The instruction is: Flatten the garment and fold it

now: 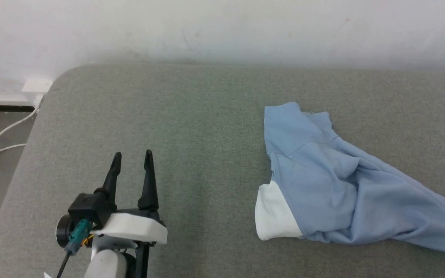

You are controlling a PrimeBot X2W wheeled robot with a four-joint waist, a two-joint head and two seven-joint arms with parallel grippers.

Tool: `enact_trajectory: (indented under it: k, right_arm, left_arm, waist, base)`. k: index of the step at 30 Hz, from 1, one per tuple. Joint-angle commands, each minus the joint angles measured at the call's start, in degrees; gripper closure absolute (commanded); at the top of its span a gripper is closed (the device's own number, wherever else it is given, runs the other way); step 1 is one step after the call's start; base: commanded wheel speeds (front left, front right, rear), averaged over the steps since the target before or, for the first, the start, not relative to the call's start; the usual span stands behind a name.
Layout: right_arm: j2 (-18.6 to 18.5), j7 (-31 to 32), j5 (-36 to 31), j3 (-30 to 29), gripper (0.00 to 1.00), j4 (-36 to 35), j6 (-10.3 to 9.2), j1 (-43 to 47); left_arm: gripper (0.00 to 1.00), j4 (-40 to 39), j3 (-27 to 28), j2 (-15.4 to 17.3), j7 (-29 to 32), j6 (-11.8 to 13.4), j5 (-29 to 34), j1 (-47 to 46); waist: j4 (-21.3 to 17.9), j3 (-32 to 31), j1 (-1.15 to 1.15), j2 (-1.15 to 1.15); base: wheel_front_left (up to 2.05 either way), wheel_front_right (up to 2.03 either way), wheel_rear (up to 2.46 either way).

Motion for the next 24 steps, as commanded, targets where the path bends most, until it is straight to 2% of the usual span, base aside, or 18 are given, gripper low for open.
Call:
enact_trajectory:
  k: [1, 4, 9, 17, 24]
  right_arm:
    - [0.2, -2.0, 0.4, 1.7, 0.00, -1.6, -0.05, -2.0]
    - [-0.8, -1.7, 1.2, 6.8, 0.00, -2.4, -0.05, -4.3]
    - [-4.5, 4.1, 3.6, 17.3, 0.00, 0.6, -0.05, -12.0]
    - [-9.7, 17.8, 8.3, 30.2, 0.00, 12.5, -0.05, -28.7]
    - [-11.9, 25.9, 10.6, 36.6, 0.00, 22.2, -0.05, -38.6]
  left_arm:
    - [0.00, 0.4, 0.2, -0.1, -0.3, -0.3, 0.4, 0.9]
    - [0.00, 0.5, 0.2, -0.1, -0.3, -0.2, 0.2, 1.1]
    - [0.00, -0.2, -0.6, -0.1, -0.3, -0.3, -0.1, 0.1]
    - [0.00, -2.0, -4.0, -0.1, -0.3, 0.0, -1.6, -3.8]
    - [0.00, -3.0, -6.9, -0.1, -0.3, 1.2, -3.6, -6.2]
  waist:
    - [0.4, -0.4, 0.00, 0.00]
    - [0.8, -0.5, 0.00, 0.00]
    - [2.4, 1.3, 0.00, 0.00]
    - [7.1, 7.2, 0.00, 0.00]
    - [10.5, 11.3, 0.00, 0.00]
  base:
    - [0.00, 0.00, 0.00]
    - [0.00, 0.00, 0.00]
    - [0.00, 0.00, 0.00]
    - [0.00, 0.00, 0.00]
    - [0.00, 0.00, 0.00]
